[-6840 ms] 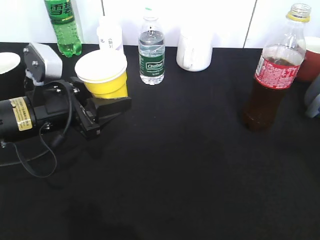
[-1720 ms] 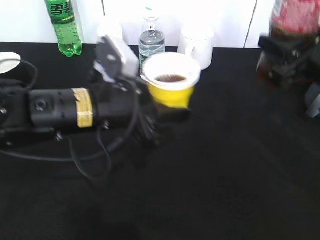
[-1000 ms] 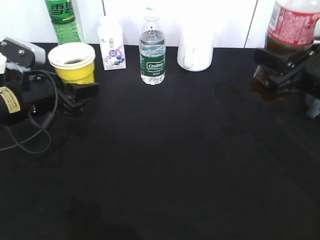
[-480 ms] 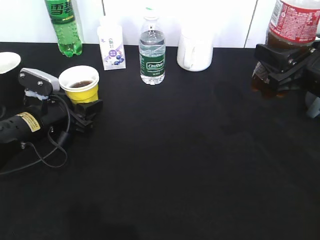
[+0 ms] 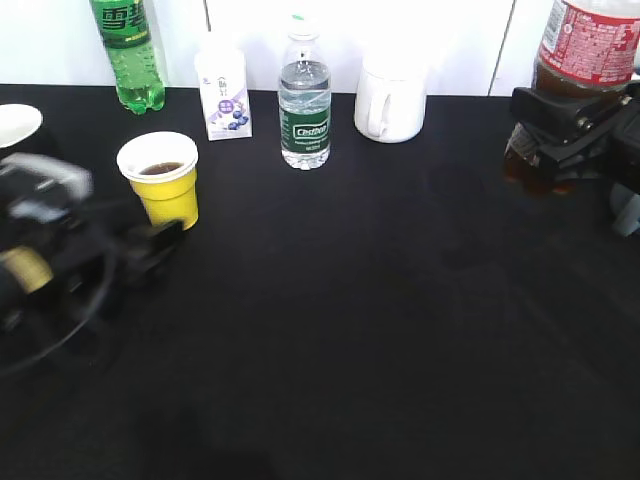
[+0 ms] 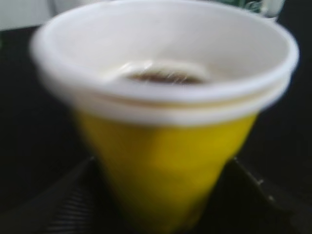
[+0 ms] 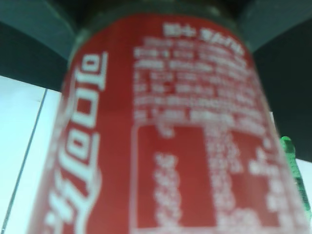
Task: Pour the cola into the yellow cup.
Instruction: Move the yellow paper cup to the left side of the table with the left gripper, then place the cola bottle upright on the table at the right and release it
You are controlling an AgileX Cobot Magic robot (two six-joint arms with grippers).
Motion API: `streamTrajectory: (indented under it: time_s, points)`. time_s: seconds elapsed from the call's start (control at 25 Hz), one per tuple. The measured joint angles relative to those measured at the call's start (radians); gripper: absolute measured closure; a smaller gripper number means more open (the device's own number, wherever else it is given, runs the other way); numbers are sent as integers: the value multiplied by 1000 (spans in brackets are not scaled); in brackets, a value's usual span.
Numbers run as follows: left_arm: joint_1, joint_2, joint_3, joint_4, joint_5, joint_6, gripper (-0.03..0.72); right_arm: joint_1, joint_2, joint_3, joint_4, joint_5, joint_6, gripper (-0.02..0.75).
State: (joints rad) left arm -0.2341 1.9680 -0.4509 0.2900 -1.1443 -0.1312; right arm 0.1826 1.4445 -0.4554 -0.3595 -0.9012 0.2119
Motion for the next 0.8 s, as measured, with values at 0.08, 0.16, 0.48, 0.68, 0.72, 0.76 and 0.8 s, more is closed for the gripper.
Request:
streamTrajectory:
  time_s: [0.08, 0.16, 0.48, 0.68, 0.72, 0.76, 0.8]
  points:
    - [0, -72, 99, -9, -18, 0, 95, 0, 0, 0, 28, 0, 0, 351]
    - [0, -166, 170, -12, -21, 0, 95, 0, 9, 0, 131, -2, 0, 351]
    - [0, -491, 197, 149, 75, -77, 95, 0, 397, -31, 174, -227, -62, 351]
    - [0, -552, 197, 167, 83, -81, 96, 0, 462, -53, 120, -290, -103, 204]
    - [0, -553, 197, 174, 83, -87, 96, 0, 462, -53, 101, -287, -104, 139]
    - [0, -553, 197, 176, 83, -93, 97, 0, 460, -51, 97, -271, -104, 108]
    - [0, -554, 197, 176, 83, -98, 97, 0, 448, -42, 97, -238, -104, 100]
